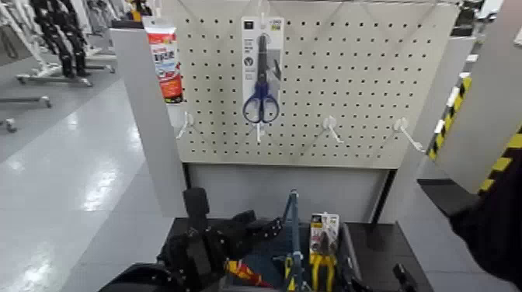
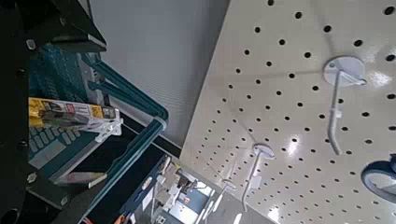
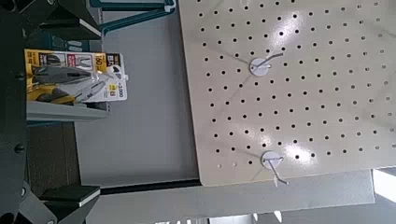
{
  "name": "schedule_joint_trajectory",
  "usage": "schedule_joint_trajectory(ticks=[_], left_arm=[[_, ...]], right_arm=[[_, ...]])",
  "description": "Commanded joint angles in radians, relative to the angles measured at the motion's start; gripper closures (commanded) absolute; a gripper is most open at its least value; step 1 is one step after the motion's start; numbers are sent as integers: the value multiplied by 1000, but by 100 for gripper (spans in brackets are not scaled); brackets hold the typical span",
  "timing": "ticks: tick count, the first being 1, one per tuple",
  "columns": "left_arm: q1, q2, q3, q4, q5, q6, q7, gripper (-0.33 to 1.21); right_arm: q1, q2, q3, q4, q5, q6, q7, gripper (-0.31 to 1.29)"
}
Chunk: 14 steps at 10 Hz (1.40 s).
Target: Put the red screwdriver into the crate.
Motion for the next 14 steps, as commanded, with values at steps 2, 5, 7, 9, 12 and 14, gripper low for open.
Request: schedule_joint_trajectory(ticks=[2, 5, 7, 9, 12, 14], left_arm=[[13, 4, 23, -80, -102, -11, 25, 14], [45, 5, 51, -154, -224, -43, 75, 14], [92, 4, 83, -209, -309, -65, 140, 14], [137, 1, 111, -240, -358, -109, 167, 12], [240, -16, 175, -287, -473, -189, 259, 12], [295, -15, 186, -284, -497, -275, 330, 12]], right_arm=[[0, 0, 0, -1, 0, 0, 0, 13], [3, 0, 0, -5, 0, -2, 0, 13], [5, 0, 0, -6, 0, -6, 2, 13], [5, -2, 0, -6, 0, -11, 3, 13], [6, -3, -4, -9, 0, -15, 3, 13], [6, -5, -4, -9, 0, -17, 5, 13]])
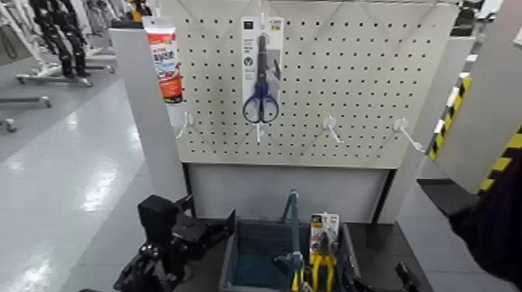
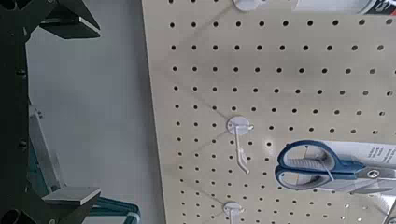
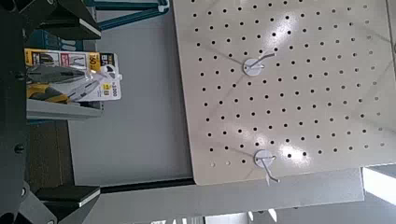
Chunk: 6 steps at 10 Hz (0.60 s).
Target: Put the red screwdriver into the crate.
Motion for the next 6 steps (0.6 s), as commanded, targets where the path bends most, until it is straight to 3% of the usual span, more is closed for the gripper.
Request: schedule_joint_trajectory(ticks=[1, 4, 6], left_arm=[[71, 1, 10, 6, -28, -115, 93, 12], [133, 3, 9, 11, -60, -214, 214, 12], [156, 6, 18, 11, -69, -237, 233, 12]], right_arm=[[0, -2, 0, -2, 0, 2, -1, 13], [0, -4, -2, -3, 0, 9, 0, 13], [0, -4, -3, -5, 5, 13, 0, 13]])
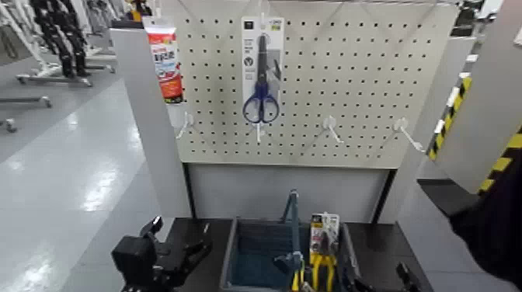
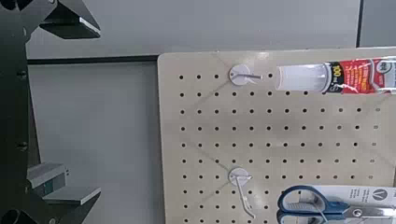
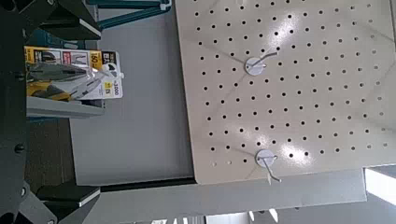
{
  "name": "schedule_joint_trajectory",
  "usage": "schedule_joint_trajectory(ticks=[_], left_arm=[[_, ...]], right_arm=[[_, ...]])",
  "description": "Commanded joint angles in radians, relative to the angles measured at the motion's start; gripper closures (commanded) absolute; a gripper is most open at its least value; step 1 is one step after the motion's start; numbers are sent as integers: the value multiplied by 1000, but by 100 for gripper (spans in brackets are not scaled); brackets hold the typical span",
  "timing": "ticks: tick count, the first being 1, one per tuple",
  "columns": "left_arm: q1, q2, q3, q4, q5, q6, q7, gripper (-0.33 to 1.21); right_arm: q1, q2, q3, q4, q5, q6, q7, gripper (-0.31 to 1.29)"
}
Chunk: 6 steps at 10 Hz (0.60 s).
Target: Put the red screwdriver into the crate.
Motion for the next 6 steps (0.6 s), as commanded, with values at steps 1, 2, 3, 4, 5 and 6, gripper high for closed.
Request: schedule_joint_trajectory(ticks=[1, 2, 3, 4, 5, 6], left_arm=[[31, 5, 9, -1, -11, -37, 1, 12], [48, 5, 15, -3, -15, -51, 6, 12], [62, 5, 15, -3, -17, -65, 14, 12], [65, 3, 15, -3, -24, -72, 15, 12], [65, 3, 15, -3, -24, -75, 17, 12], [65, 3, 17, -3, -24, -75, 17, 12]], right_arm=[[0, 0, -1, -2, 9, 4, 1, 13], [0, 0, -1, -5, 12, 5, 1, 13], [1, 0, -2, -5, 12, 8, 0, 13], [1, 0, -1, -6, 12, 13, 0, 13], [1, 0, -1, -8, 14, 18, 0, 13], [1, 0, -1, -6, 12, 16, 1, 13]])
